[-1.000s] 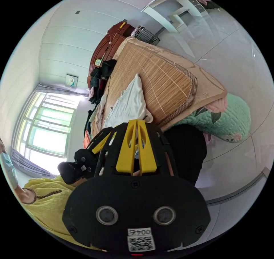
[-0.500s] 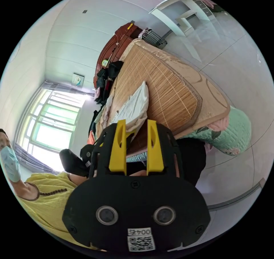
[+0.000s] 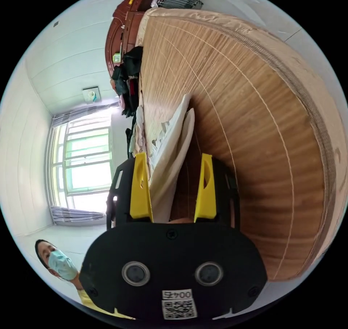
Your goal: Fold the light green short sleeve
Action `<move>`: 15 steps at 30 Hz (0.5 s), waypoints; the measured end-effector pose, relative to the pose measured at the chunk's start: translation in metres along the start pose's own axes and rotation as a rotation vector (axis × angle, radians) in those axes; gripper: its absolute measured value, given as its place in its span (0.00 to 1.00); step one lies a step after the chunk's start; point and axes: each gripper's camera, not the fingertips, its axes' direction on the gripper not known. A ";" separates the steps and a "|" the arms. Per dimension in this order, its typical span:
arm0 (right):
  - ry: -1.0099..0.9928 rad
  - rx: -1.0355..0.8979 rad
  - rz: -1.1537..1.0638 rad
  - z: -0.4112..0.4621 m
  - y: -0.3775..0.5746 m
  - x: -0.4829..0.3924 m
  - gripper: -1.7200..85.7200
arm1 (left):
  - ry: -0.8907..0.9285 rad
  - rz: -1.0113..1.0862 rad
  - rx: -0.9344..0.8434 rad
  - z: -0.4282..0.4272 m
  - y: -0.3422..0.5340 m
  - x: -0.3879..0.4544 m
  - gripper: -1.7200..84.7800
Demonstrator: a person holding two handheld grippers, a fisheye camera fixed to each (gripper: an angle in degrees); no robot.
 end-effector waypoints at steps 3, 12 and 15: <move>-0.011 -0.011 0.011 0.009 -0.031 -0.005 0.21 | 0.016 -0.037 0.018 -0.009 0.016 -0.021 0.04; 0.021 0.022 -0.097 0.022 -0.061 -0.079 0.05 | 0.082 -0.211 0.081 -0.046 0.074 -0.088 0.04; 0.060 0.025 -0.155 0.030 -0.056 -0.136 0.05 | 0.069 -0.290 0.140 -0.074 0.105 -0.114 0.04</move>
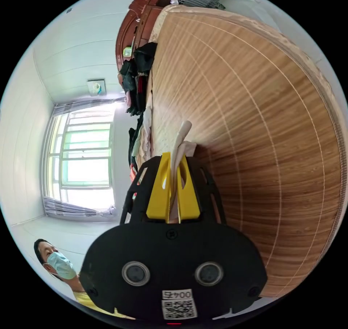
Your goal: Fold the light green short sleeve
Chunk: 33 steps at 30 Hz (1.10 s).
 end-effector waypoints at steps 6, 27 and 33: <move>0.101 -0.026 -0.141 0.037 0.002 -0.131 0.05 | -0.032 -0.185 0.097 -0.069 0.059 -0.073 0.04; 0.615 -0.131 -0.415 0.331 0.069 -0.399 0.05 | 0.022 -0.937 0.125 -0.159 0.351 -0.316 0.04; 0.692 -0.121 -0.409 0.381 0.077 -0.431 0.05 | 0.114 -1.142 0.153 -0.161 0.416 -0.370 0.04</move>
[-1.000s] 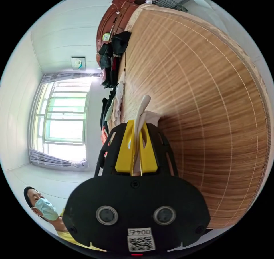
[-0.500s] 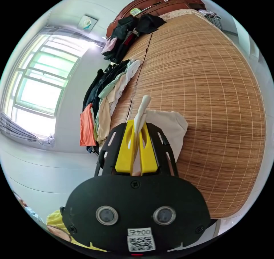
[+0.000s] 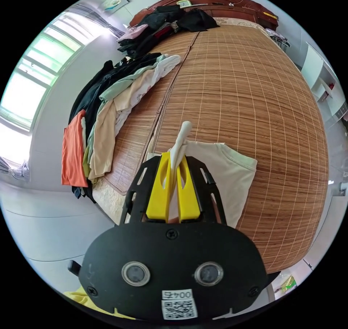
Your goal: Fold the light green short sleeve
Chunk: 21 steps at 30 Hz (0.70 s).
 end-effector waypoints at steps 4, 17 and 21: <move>0.051 -0.010 -0.021 0.011 -0.006 -0.039 0.05 | 0.008 -0.070 -0.005 -0.006 -0.004 -0.039 0.04; 0.113 -0.051 -0.019 0.047 -0.006 -0.125 0.05 | 0.016 -0.268 0.000 -0.016 0.009 -0.112 0.04; 0.126 -0.064 -0.035 0.058 0.000 -0.146 0.06 | -0.008 -0.294 -0.006 -0.017 0.016 -0.118 0.05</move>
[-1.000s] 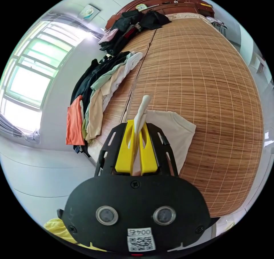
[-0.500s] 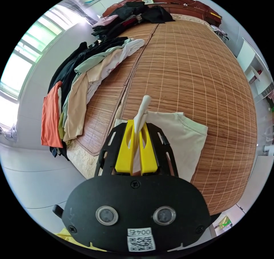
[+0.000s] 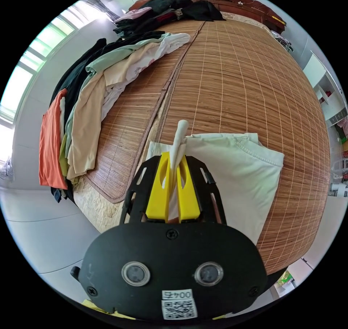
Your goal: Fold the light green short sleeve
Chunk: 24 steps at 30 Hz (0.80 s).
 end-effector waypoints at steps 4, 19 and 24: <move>0.023 -0.014 -0.073 0.004 0.007 -0.030 0.09 | -0.024 -0.015 0.010 -0.005 0.008 -0.002 0.04; 0.158 0.547 -0.350 -0.189 0.214 0.005 0.10 | -0.306 0.489 0.182 0.000 0.066 0.106 0.02; 0.171 0.449 -0.376 -0.166 0.351 0.048 0.09 | -0.460 0.864 0.083 0.093 0.098 0.162 0.03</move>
